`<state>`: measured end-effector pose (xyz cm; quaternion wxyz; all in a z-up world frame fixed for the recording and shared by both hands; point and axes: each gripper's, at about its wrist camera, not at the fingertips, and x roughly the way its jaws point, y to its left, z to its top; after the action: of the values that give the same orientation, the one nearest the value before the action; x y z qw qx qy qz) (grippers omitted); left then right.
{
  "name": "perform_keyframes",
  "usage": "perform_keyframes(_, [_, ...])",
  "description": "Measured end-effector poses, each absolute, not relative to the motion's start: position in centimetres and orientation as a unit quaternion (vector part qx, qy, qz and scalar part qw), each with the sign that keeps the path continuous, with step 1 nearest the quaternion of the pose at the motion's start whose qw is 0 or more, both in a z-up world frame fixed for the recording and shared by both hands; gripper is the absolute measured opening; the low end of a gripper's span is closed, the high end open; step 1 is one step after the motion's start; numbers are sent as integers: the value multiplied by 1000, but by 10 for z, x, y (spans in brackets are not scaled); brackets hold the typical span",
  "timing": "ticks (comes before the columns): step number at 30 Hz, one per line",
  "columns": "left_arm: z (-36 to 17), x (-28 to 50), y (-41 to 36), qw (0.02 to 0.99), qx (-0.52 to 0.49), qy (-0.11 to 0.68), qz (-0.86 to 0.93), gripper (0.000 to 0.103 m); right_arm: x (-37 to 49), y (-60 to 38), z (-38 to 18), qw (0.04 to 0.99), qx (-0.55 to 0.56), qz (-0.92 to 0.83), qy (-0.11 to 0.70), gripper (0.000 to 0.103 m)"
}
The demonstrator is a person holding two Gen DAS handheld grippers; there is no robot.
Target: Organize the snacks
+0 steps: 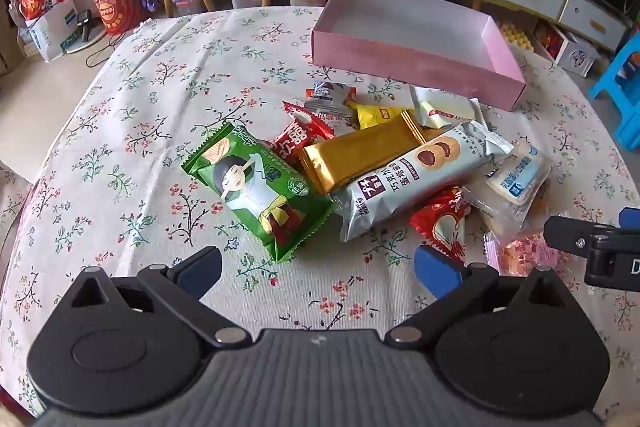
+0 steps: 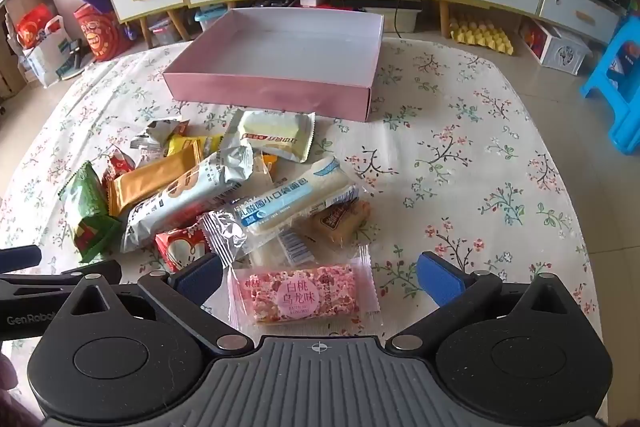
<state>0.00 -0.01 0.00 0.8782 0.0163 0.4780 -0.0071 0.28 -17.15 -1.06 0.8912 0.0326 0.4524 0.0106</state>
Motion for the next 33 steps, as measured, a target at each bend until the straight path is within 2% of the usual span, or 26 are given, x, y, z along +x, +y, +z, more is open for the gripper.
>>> perform_keyframes(33, [1, 0, 2, 879, 10, 476, -9, 103, 2, -167, -15, 890, 24, 10, 456, 103])
